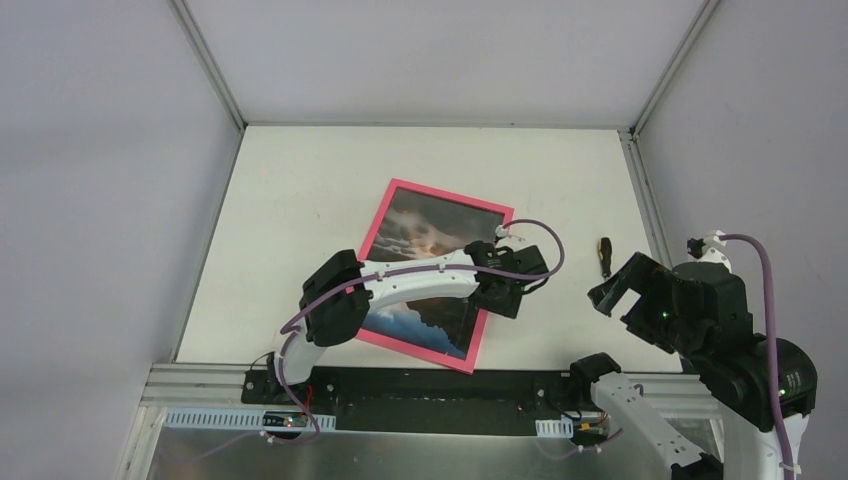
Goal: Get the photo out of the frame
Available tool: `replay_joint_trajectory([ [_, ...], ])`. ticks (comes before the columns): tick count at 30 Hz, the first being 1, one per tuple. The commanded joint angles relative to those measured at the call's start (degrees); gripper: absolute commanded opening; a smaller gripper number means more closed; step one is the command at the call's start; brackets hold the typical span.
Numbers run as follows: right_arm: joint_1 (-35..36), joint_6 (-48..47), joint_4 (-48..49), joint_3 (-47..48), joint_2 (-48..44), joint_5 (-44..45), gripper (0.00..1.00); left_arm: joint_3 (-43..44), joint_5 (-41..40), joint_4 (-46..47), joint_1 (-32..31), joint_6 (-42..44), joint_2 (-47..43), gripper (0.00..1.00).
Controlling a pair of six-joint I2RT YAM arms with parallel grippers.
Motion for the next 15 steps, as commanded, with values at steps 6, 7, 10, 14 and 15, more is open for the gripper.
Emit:
replay_joint_trajectory([
  [6,-0.1,0.7,-9.2,0.7,-0.2,0.7,0.99,-2.0,-1.0,-2.2,0.7,-1.3,2.3,0.56],
  [7,-0.1,0.7,-9.1,0.7,-0.2,0.7,0.99,-1.9,-0.9,-2.1,0.7,-1.1,2.4,0.55],
  [10,-0.1,0.9,-9.0,0.2,-0.4,0.8,0.99,-1.4,-0.5,-2.1,0.9,-0.8,3.3,0.55],
  [14,-0.2,0.9,-9.0,0.1,-0.3,0.7,0.99,-0.7,1.1,-2.2,1.0,-0.8,5.3,0.54],
  [15,-0.2,0.8,-9.0,0.2,-0.4,0.8,0.99,-0.4,1.3,-2.2,1.0,-0.6,5.6,0.54],
])
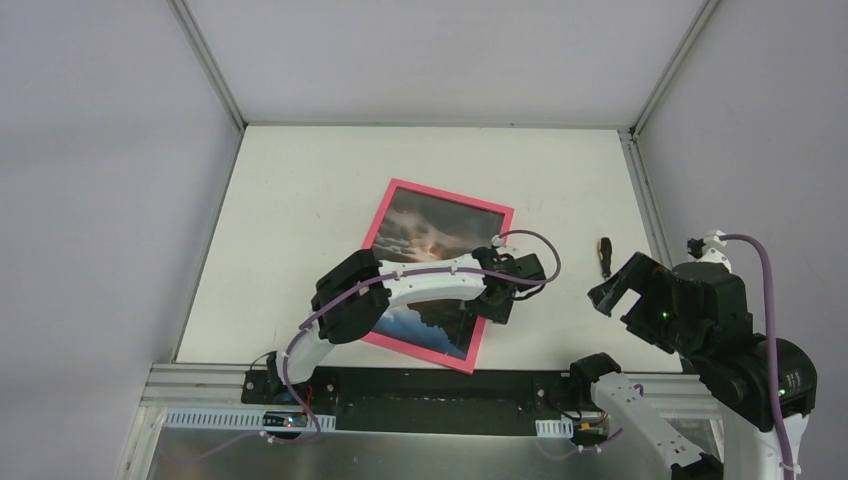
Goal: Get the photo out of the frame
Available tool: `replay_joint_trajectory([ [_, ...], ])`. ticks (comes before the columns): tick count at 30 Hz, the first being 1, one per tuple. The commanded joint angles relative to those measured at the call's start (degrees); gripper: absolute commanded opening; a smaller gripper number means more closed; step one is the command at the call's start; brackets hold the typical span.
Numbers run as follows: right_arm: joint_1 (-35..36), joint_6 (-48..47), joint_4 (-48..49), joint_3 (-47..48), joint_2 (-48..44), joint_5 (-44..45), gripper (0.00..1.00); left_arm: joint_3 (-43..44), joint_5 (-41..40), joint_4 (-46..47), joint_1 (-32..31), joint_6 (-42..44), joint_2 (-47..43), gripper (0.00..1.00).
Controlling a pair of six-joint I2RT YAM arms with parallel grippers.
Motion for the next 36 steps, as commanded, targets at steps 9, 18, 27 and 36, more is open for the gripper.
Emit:
replay_joint_trajectory([
  [9,-0.1,1.0,-8.9,-0.8,-1.1,0.9,0.99,2.4,1.5,-1.4,0.3,0.5,2.3,0.34],
  [18,-0.1,0.9,-8.2,-2.0,-0.9,0.3,0.99,4.6,1.9,-3.1,0.2,1.4,2.4,0.11],
  [27,-0.1,4.4,-3.7,-10.3,-1.8,-6.8,0.99,5.7,2.9,-6.1,1.6,2.7,-4.0,0.00],
  [36,-0.2,12.5,6.6,-24.3,-2.3,-10.6,0.99,3.0,8.4,-6.1,3.8,3.6,-12.1,0.00],
])
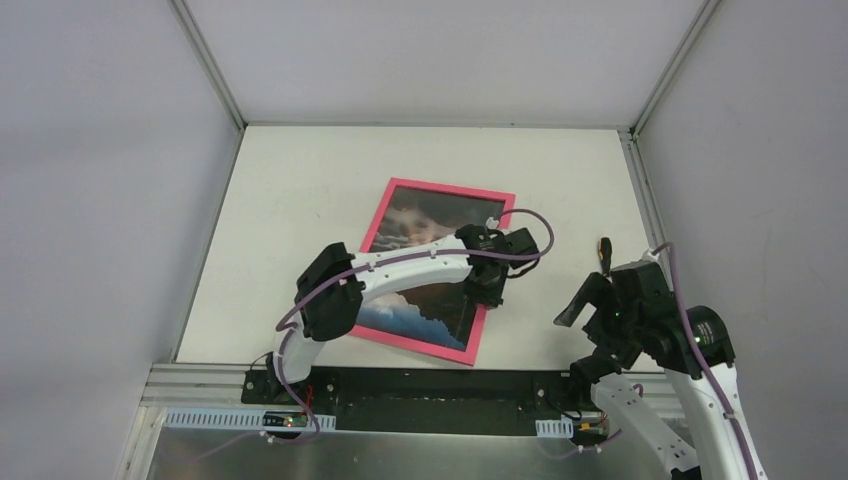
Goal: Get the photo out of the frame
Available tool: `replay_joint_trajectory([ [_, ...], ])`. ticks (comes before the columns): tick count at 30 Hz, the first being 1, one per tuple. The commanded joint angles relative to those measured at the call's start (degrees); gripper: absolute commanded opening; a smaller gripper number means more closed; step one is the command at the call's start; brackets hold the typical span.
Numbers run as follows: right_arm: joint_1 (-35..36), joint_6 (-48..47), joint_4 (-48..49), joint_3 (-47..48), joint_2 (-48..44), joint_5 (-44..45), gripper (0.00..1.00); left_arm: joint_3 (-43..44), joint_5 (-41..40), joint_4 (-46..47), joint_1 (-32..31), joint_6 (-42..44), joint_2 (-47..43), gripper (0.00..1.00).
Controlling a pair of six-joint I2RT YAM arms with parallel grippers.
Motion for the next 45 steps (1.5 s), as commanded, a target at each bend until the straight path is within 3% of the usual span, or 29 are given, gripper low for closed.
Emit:
replay_joint_trajectory([
  [1,-0.1,4.3,5.4,-1.1,0.9,-0.9,0.99,-0.5,3.1,-1.1,1.4,2.2,-9.6,0.00],
  [6,-0.7,3.0,13.1,-1.6,7.2,-4.0,0.99,-1.6,5.6,-1.1,3.1,2.7,-13.2,0.00],
  [12,-8.8,2.0,27.8,-2.9,17.7,-22.7,0.99,-2.1,9.4,-1.0,5.1,3.9,-16.4,0.00],
  [15,-11.6,6.2,38.8,-5.0,22.5,-34.7,0.99,-2.2,10.4,-1.0,5.9,4.4,-17.8,0.00],
  [19,-11.4,14.0,55.7,-8.4,27.4,-41.6,0.99,-2.3,11.3,-1.1,6.4,5.9,-18.8,0.00],
  [22,-9.9,16.3,64.8,-10.5,31.2,-43.1,0.99,-2.3,11.7,-1.1,6.7,6.9,-19.4,0.00],
  [26,-7.3,15.9,69.9,-11.0,36.1,-42.9,0.99,-2.3,12.3,-1.1,7.1,7.8,-20.0,0.00],
  [35,-2.8,15.9,72.4,-9.7,41.4,-42.9,0.99,-1.8,12.7,-1.1,7.6,9.2,-20.9,0.00],
  [36,-2.7,16.5,72.0,-9.7,41.2,-41.4,0.52,-1.7,12.6,-1.0,7.6,9.4,-21.1,0.00],
  [45,-2.1,15.8,62.8,-4.3,39.1,-38.2,0.12,2.6,13.3,-2.6,8.1,9.3,-21.4,0.01],
])
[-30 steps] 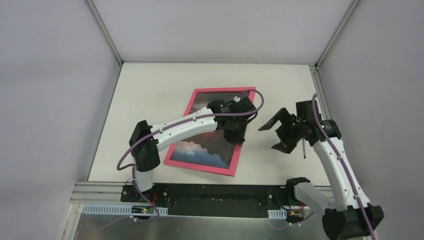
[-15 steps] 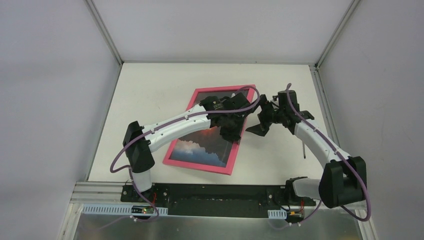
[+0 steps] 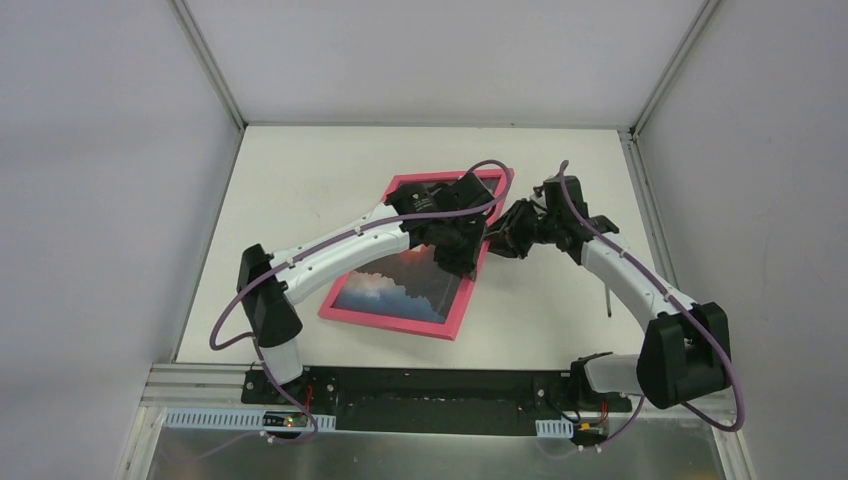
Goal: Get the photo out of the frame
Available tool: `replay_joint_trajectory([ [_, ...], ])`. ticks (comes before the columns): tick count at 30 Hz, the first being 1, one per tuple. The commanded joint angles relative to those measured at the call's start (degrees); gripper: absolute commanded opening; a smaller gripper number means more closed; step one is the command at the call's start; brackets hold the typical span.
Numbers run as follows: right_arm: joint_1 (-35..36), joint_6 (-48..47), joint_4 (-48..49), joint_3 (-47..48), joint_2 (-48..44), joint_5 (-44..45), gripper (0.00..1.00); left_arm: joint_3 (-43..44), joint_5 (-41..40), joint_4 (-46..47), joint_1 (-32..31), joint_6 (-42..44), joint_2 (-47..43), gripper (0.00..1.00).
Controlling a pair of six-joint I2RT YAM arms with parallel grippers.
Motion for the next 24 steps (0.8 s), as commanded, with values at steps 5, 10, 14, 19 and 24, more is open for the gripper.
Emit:
replay_joint_trajectory([
  [5,0.5,4.6,-16.1,11.7,-2.5,5.1,0.00,11.3,-2.9,-2.9,-1.0,1.8,-2.9,0.66],
  [10,0.8,6.1,-30.0,21.0,-1.7,12.2,0.00,21.7,-13.1,-9.1,-5.0,6.7,-0.1,0.99],
  [14,0.9,7.9,-41.1,28.1,-0.8,17.6,0.00,31.1,-23.6,-16.7,-9.7,12.0,5.6,0.97],
  [19,1.1,9.8,-44.6,31.2,-1.5,18.1,0.00,34.8,-33.8,-20.6,-13.6,17.5,8.6,0.87],
  [24,1.1,10.9,-44.6,30.5,-2.4,16.7,0.00,34.7,-39.1,-21.9,-14.9,22.3,10.3,0.88],
])
